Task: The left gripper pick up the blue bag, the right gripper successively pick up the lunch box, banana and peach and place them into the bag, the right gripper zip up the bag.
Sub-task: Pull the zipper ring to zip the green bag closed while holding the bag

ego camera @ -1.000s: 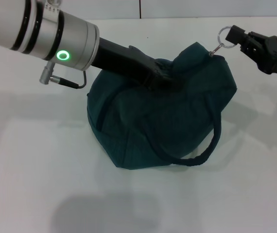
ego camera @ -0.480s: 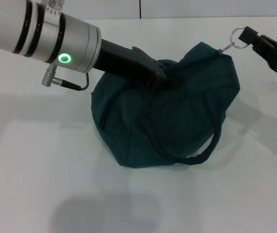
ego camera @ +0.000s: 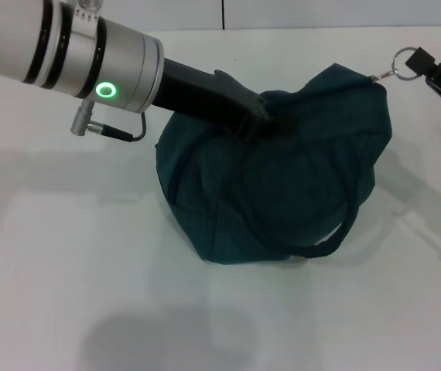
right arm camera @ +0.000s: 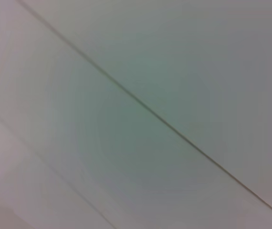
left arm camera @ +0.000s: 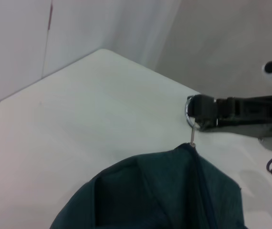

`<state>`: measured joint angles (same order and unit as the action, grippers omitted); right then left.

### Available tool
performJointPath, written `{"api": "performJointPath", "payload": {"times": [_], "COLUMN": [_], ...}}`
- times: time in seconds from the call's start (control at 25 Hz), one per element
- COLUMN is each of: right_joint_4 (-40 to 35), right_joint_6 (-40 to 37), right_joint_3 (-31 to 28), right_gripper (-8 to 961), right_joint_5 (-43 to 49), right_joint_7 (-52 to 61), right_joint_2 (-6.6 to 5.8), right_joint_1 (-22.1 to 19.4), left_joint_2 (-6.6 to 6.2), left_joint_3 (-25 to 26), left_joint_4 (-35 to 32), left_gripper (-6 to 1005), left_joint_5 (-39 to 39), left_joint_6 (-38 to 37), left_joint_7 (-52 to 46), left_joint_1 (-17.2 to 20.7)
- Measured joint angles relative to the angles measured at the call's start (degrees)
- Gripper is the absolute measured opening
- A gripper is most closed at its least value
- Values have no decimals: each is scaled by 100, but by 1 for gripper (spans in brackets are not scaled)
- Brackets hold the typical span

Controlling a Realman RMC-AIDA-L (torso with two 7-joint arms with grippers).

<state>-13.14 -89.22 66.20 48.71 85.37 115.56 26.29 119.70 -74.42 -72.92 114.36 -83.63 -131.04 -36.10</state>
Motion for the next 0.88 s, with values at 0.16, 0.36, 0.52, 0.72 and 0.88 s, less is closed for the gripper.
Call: {"api": "performJointPath", "payload": {"times": [0.16,0.36,0.52,0.72,0.88], "right_joint_4": [140,394,463,482,482], "right_joint_6": [80,181,323,591,671], "right_joint_3": [-4,-4,-3,9,80], "right_gripper": [6,6,5,5,6], "right_joint_5": [-36,-224,-338,-345,-317], "right_joint_7": [409,886,1197,1363,1411], "right_joint_2": [1,2,-4,-7,-8], "right_joint_1": [-2,-8,-60,-76,-43], "left_joint_2": [0,0,1,0,1], "left_joint_3": [6,7,-1,-14,-18], "left_joint_4": [-8,-25,-66,-199,-287], "left_gripper": [45,45,44,46,50], "left_joint_5": [-122,-137,-187,-315,-350], "left_joint_6": [2,70,94,94,94], "left_joint_7": [1,25,89,147,170], "left_joint_1": [6,64,104,199,265]}}
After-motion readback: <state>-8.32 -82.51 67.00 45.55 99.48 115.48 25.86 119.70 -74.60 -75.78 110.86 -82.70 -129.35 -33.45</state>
